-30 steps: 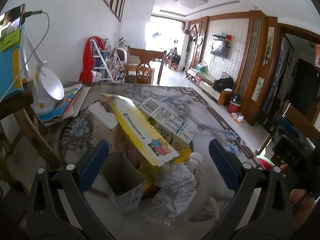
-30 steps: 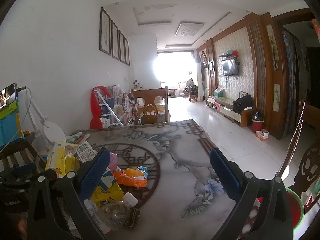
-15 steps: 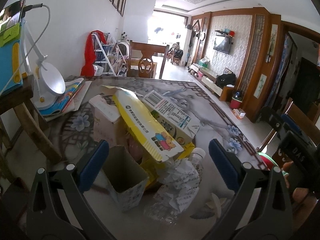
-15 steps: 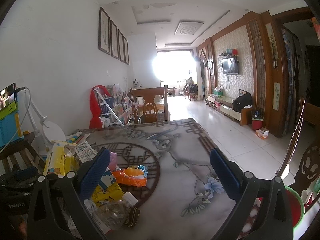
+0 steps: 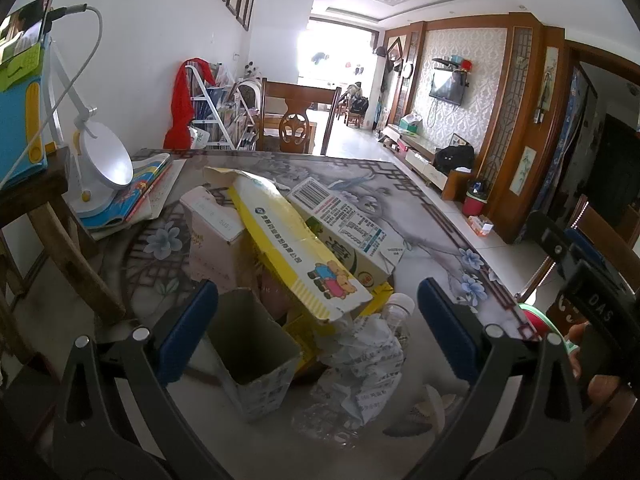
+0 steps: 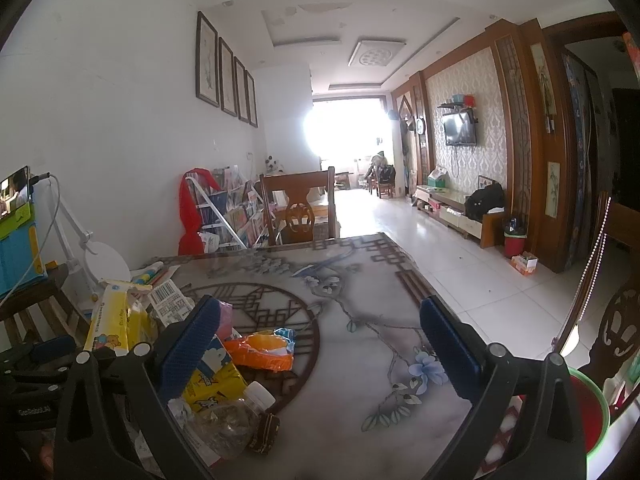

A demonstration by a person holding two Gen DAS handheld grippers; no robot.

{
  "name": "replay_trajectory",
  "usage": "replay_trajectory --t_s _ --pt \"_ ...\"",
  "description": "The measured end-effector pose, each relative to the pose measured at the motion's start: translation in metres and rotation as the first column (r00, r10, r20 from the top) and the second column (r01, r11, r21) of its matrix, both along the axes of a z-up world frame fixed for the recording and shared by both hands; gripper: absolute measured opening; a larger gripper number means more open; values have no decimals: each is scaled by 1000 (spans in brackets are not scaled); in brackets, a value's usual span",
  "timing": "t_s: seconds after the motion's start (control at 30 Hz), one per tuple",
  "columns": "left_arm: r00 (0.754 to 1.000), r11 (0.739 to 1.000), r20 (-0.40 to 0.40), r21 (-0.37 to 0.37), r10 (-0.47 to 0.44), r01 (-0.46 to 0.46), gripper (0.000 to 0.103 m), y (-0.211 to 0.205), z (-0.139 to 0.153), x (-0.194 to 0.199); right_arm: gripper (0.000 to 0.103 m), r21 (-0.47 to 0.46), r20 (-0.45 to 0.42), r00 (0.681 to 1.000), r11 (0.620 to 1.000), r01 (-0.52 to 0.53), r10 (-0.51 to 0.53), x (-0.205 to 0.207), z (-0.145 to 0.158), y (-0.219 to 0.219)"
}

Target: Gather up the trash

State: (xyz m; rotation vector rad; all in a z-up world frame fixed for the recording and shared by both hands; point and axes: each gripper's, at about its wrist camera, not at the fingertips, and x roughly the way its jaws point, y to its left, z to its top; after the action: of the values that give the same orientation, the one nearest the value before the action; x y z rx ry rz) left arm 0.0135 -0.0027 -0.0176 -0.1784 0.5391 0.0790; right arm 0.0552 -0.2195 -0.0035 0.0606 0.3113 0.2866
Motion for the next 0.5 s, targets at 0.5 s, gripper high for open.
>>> replay_trajectory --t_s 0.5 --pt "1000 1000 -9 1 4 -4 98 1 -2 0 96 0 -8 1000 1000 0 0 0 -13 2"
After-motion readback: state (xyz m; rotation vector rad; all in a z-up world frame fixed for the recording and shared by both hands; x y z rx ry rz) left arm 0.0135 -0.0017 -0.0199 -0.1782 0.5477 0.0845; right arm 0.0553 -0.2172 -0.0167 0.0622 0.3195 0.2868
